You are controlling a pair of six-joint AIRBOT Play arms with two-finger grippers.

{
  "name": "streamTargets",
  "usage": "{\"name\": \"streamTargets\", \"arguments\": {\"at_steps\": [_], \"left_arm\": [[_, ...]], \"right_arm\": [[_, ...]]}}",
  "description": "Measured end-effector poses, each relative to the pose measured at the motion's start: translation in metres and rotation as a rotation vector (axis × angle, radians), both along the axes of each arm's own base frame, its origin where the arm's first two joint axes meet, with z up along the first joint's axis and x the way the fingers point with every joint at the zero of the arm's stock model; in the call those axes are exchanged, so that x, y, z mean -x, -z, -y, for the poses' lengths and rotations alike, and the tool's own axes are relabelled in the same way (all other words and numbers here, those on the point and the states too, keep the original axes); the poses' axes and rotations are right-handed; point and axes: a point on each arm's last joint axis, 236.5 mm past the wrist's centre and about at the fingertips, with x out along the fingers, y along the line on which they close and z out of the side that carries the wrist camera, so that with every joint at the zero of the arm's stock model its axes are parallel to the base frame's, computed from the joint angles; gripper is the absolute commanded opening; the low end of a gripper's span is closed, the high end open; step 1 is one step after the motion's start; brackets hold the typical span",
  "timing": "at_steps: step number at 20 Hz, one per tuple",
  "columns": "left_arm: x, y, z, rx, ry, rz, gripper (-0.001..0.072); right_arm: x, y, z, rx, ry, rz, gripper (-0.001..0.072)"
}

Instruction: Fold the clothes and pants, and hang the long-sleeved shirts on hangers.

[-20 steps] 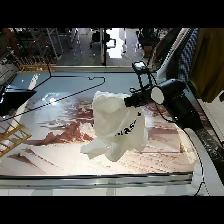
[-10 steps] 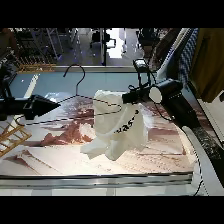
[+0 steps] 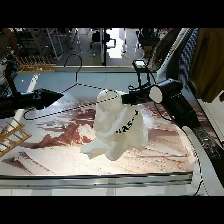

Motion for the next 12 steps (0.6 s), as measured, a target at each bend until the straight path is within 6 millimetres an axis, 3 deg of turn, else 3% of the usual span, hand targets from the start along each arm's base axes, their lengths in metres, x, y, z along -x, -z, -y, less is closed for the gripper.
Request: {"name": "streamTargets", "arguments": {"at_steps": [8,12], "left_arm": [[0.023,0.009,0.036,0.004,0.138,-0.046,0.0014],[0.029,0.017,0.061,0.029,0.211,-0.08,0.0014]], "right_arm": [[0.009,-0.014,-0.008,-0.013,-0.058,0.023,0.0016],[0.028,-0.028,-0.026,0.0,-0.168,0.05,0.0016]]}}
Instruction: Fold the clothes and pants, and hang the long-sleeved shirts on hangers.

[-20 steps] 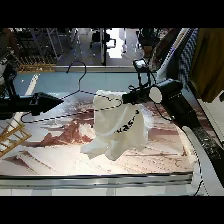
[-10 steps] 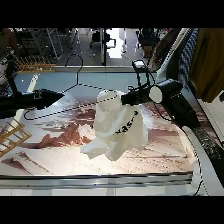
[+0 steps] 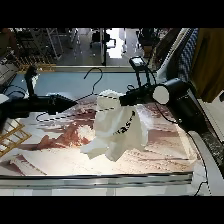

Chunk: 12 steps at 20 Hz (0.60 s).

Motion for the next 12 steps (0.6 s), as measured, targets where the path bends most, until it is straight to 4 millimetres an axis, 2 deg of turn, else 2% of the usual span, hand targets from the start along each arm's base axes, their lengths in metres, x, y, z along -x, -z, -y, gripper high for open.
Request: {"name": "streamTargets", "arguments": {"at_steps": [3,6,9,12], "left_arm": [[0.003,0.001,0.014,0.029,0.036,-0.019,0.0015],[0.004,-0.004,0.021,0.066,0.052,-0.026,0.0015],[0.006,-0.022,0.025,0.161,0.074,-0.024,0.0015],[0.002,-0.049,0.022,0.311,0.086,0.003,0.0012]], "right_arm": [[0.026,-0.003,-0.018,0.051,-0.125,-0.005,0.0016],[0.055,-0.02,-0.029,0.073,-0.221,0.02,0.0016],[0.08,-0.048,-0.034,0.085,-0.31,0.098,0.0016],[0.097,-0.068,-0.03,0.101,-0.367,0.151,0.0017]]}}
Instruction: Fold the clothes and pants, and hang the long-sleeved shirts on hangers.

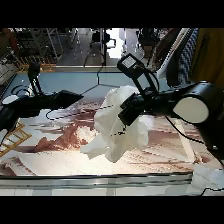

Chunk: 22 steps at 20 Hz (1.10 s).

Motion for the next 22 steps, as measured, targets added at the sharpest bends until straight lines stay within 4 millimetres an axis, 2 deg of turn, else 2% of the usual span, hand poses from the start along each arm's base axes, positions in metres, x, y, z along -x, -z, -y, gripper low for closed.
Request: {"name": "streamTargets", "arguments": {"at_steps": [4,5,7,12,16,19,22], "left_arm": [[-0.009,-0.042,-0.024,0.197,-0.046,0.073,0.0012],[-0.013,-0.048,-0.032,0.228,-0.065,0.08,0.0012],[-0.015,-0.048,-0.039,0.23,-0.072,0.077,0.0012],[-0.009,-0.004,-0.031,0.052,-0.025,0.005,0.0013],[0.011,0.02,-0.014,-0.011,0.094,-0.032,0.0013],[0.024,0.033,-0.005,-0.018,0.182,-0.063,0.0012],[0.027,0.045,-0.002,-0.015,0.23,-0.096,0.0012]], "right_arm": [[0.007,-0.011,0.009,0.015,-0.004,0.034,0.0017],[0.006,-0.013,0.012,0.017,0.008,0.041,0.0017],[0.001,-0.017,0.015,0.011,0.036,0.061,0.0017],[-0.017,-0.032,0.023,0.003,0.091,0.154,0.0015],[-0.029,-0.039,0.02,-0.004,0.097,0.207,0.0015],[-0.031,-0.036,0.016,0.022,0.058,0.224,0.0015],[-0.024,-0.036,0.002,0.036,-0.048,0.242,0.0015]]}}
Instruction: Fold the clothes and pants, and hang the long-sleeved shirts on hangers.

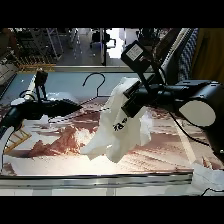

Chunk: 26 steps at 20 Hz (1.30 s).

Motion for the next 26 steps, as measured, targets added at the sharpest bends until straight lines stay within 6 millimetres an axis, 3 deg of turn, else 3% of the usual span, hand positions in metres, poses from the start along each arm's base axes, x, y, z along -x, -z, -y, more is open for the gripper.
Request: {"name": "streamTargets", "arguments": {"at_steps": [5,11,14,16,20,23,26], "left_arm": [[-0.004,0.006,0.002,0.043,0.024,-0.046,0.0015],[-0.021,-0.045,-0.011,0.302,-0.046,-0.002,0.0014],[-0.032,-0.068,-0.029,0.414,-0.108,0.046,0.0013],[-0.036,-0.075,-0.04,0.453,-0.136,0.066,0.0013],[-0.037,-0.081,-0.053,0.495,-0.148,0.087,0.0013],[-0.037,-0.082,-0.057,0.507,-0.153,0.093,0.0014],[-0.038,-0.082,-0.06,0.512,-0.158,0.097,0.0014]], "right_arm": [[0.027,-0.002,-0.034,-0.022,-0.213,-0.002,0.0015],[0.056,0.008,-0.046,-0.017,-0.333,-0.075,0.0026],[0.052,0.008,-0.038,-0.022,-0.271,-0.097,0.0234],[0.045,0.004,-0.028,-0.043,-0.189,-0.1,0.0295],[0.032,-0.016,0.011,-0.074,0.017,-0.061,0.0325],[0.021,-0.031,0.056,-0.063,0.196,-0.003,0.0643],[-0.001,-0.016,0.098,-0.025,0.36,-0.008,0.0702]]}}
